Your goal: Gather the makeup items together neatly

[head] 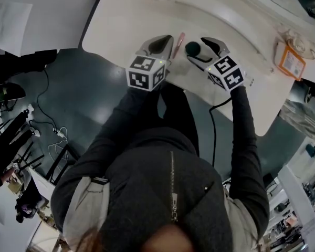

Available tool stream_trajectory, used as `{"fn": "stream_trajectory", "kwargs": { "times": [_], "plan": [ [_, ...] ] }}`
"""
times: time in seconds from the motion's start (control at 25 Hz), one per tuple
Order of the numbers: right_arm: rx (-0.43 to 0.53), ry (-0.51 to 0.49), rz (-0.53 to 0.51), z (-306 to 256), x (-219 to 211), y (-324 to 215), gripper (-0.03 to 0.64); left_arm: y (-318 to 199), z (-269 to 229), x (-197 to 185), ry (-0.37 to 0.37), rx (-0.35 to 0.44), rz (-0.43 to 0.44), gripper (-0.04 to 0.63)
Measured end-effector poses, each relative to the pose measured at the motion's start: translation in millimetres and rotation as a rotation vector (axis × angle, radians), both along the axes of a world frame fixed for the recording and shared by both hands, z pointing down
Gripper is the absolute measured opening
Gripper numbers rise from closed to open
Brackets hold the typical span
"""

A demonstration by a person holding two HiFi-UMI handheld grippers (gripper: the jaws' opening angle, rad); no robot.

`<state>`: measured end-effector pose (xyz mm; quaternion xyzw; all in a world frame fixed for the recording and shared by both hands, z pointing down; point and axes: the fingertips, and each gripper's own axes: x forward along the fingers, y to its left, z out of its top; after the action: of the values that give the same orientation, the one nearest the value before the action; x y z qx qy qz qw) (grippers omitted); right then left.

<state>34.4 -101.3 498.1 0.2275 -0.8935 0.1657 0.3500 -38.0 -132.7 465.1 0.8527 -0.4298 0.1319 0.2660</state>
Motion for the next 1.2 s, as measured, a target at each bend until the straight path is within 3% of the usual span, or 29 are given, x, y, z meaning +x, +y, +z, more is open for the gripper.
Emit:
{"fn": "stream_trajectory", "kwargs": {
  "times": [0.12, 0.44, 0.8, 1.0, 1.2],
  "plan": [
    [0.004, -0.035, 0.074, -15.2, 2.3, -3.8, 0.339, -2.4, -9.5, 5.3, 0.004, 0.013, 0.025, 0.009],
    [0.073, -0.337, 0.431, -95.1, 13.5, -18.3, 0.281, -6.9, -43.8, 24.7, 0.037, 0.064, 0.119, 0.009],
    [0.246, -0.374, 0.703, -149.5, 46.9, -23.4, 0.194, -8.4, -95.5, 56.0, 0.128, 0.141, 0.257, 0.009],
    [0.315, -0.456, 0.886, -173.5, 59.6, -19.6, 0.111, -6.0, -126.9, 58.9, 0.182, 0.191, 0.300, 0.009],
    [0.449, -0.437, 1.024, -186.4, 63.0, -11.1, 0.005, -5.4, -137.8, 59.7, 0.211, 0.204, 0.313, 0.009]
  ]
}}
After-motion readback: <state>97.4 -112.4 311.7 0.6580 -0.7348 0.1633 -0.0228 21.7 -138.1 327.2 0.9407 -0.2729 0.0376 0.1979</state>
